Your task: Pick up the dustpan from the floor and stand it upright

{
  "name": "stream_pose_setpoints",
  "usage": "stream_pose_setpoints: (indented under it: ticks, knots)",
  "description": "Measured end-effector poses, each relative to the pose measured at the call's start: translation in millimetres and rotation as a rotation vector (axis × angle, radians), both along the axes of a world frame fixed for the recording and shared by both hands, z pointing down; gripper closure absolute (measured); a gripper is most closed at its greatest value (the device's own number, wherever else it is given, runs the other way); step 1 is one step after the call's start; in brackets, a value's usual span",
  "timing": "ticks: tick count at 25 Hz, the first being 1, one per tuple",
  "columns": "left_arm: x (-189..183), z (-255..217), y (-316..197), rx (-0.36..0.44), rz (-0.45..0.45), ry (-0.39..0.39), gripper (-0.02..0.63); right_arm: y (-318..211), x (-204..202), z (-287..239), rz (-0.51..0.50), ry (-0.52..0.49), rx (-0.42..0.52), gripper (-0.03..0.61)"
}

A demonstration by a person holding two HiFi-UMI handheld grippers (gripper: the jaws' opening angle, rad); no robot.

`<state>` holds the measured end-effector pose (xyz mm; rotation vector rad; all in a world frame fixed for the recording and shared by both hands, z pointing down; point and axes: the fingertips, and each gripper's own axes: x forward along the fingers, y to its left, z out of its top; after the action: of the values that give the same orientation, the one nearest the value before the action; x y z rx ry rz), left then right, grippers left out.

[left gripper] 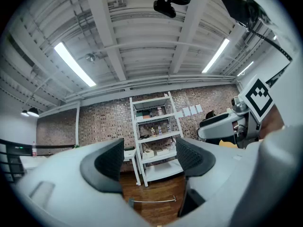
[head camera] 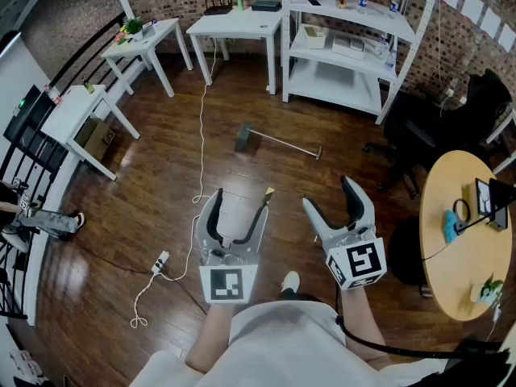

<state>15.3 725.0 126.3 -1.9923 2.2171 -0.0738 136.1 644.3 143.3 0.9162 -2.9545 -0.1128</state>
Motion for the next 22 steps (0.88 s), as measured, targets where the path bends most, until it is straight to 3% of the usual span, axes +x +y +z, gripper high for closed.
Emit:
stream_pose_setpoints:
  ticks: [6, 9, 18, 22]
  knots:
    - [-31, 36, -68, -0.083, 0.0, 0.069, 0.261, -60, -24, 28, -0.012, -0.008, -0.088, 0.268]
    - [-62, 48, -100, -0.113, -0.004, 0.018, 0.261, -87, -49, 45, -0.01, 0.017, -0.118, 0.275]
    - [-148, 50, -239, -0.058, 0.139, 0.073, 0.261, -209, -131, 69, 0.094, 0.084, -0.131, 0.288]
    - [-189, 67, -287, -0.088, 0.183, 0.114, 0.261, -247, -162, 82, 0.165, 0.097, -0.159, 0.3]
